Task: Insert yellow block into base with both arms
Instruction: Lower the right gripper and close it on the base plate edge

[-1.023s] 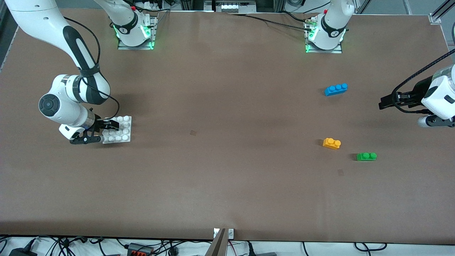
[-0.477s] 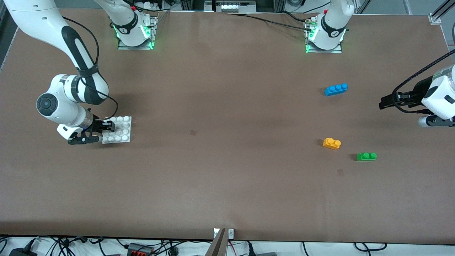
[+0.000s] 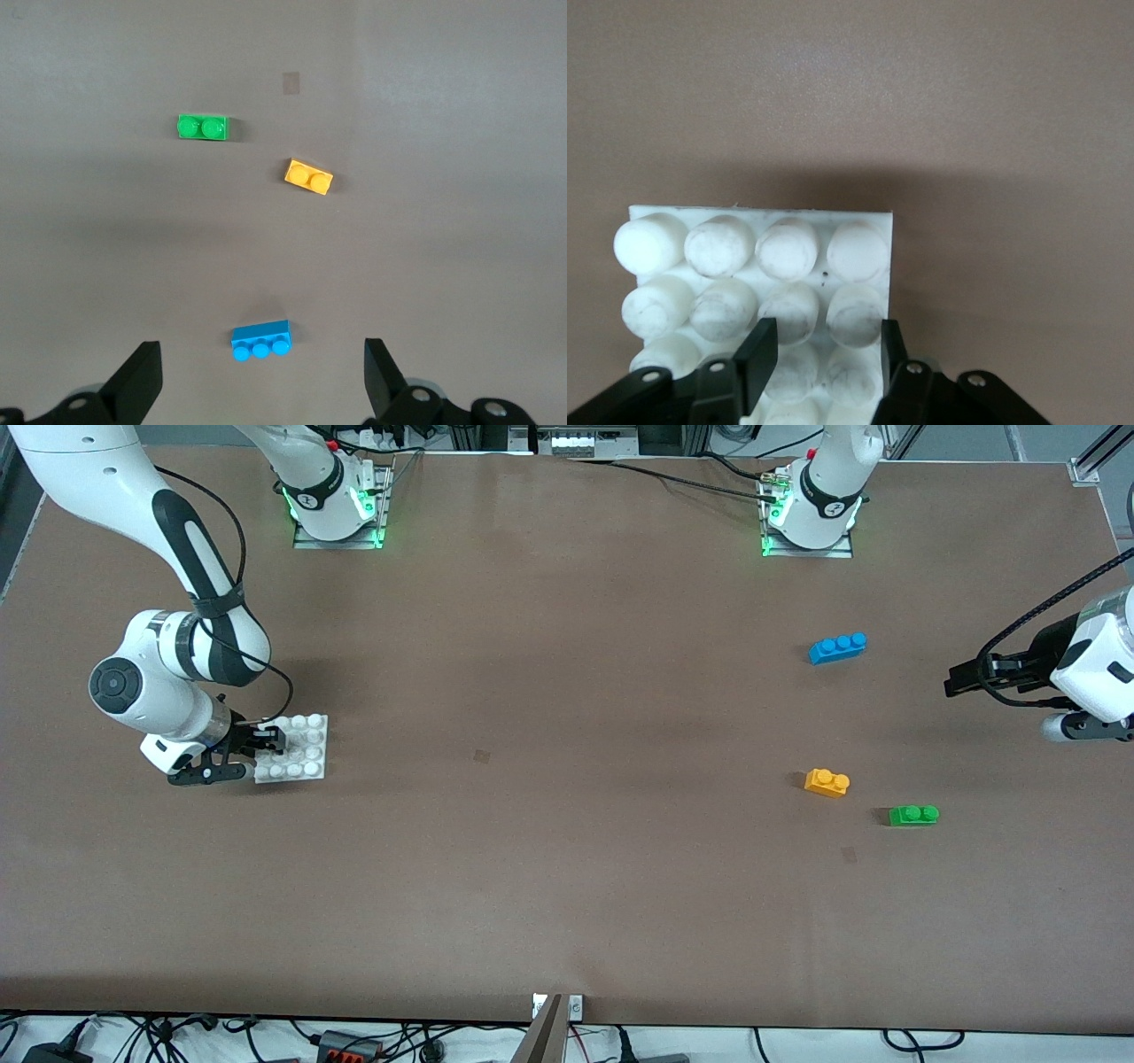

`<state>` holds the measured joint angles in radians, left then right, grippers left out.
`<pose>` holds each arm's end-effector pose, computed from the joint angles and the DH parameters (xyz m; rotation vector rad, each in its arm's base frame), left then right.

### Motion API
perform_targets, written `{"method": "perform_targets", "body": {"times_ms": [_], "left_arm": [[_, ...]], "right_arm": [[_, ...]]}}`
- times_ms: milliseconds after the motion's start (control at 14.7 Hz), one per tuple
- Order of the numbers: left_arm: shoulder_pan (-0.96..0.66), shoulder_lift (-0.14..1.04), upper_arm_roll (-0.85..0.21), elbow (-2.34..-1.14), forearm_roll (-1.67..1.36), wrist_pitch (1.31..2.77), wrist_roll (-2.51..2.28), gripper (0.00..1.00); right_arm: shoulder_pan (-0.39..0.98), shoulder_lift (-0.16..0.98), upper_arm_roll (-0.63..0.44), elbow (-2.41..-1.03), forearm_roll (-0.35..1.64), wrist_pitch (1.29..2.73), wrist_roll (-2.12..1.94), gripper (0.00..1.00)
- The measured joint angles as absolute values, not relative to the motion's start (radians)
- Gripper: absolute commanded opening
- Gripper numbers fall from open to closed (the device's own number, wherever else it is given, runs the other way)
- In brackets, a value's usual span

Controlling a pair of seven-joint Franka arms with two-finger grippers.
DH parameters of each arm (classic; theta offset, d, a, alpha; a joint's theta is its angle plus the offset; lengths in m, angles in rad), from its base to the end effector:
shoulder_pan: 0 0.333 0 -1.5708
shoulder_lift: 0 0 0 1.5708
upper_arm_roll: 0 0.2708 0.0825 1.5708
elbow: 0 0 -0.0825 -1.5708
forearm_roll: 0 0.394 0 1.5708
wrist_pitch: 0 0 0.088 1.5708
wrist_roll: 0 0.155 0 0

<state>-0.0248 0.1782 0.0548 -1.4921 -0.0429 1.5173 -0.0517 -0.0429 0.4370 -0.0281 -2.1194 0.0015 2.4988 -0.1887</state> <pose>0.5928 0.0092 0.4615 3.0984 0.1280 -0.2378 0.5532 -0.0406 0.1009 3.1312 0.1862 -0.0916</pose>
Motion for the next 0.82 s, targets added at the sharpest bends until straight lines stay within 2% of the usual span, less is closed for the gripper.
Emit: {"method": "perform_targets", "body": {"times_ms": [68,818], "left_arm": [[-0.025,0.178,0.055,-1.492,-0.043,1.517,-0.052,1.00],[-0.023,0.178,0.062,-1.492,-0.059,1.514,-0.026,1.00]], "right_arm": [[-0.043,0.437,-0.028,-2.119,0.001,2.499,-0.189,0.50],[-0.043,0.437,-0.018,-2.119,0.001,2.498,-0.194,0.51]]}}
